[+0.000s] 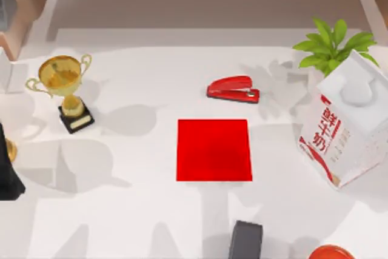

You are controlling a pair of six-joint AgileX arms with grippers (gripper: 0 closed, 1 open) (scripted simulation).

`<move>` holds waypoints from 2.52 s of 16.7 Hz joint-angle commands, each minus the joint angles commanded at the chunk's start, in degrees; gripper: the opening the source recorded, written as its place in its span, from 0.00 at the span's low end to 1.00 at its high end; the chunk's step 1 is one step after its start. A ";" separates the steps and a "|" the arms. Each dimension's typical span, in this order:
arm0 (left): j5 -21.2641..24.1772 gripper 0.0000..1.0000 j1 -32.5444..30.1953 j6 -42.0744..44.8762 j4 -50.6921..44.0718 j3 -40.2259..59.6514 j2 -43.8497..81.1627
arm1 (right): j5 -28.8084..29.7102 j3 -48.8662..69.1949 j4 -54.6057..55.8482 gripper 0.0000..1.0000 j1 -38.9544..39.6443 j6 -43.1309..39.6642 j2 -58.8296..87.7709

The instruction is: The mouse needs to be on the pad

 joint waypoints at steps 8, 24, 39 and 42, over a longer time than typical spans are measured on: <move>0.00 1.00 0.00 0.00 0.00 0.00 0.00 | 0.12 -4.98 10.82 1.00 -1.29 -1.09 5.75; 0.00 1.00 0.00 0.00 0.00 0.00 0.00 | 0.12 -4.98 10.82 0.00 -1.29 -1.09 5.75; 0.00 1.00 0.00 0.00 0.00 0.00 0.00 | 0.89 1.80 -2.58 0.00 -0.46 -0.21 -1.00; 0.00 1.00 0.00 0.00 0.00 0.00 0.00 | 0.81 5.98 -9.40 0.00 -0.76 0.14 -3.64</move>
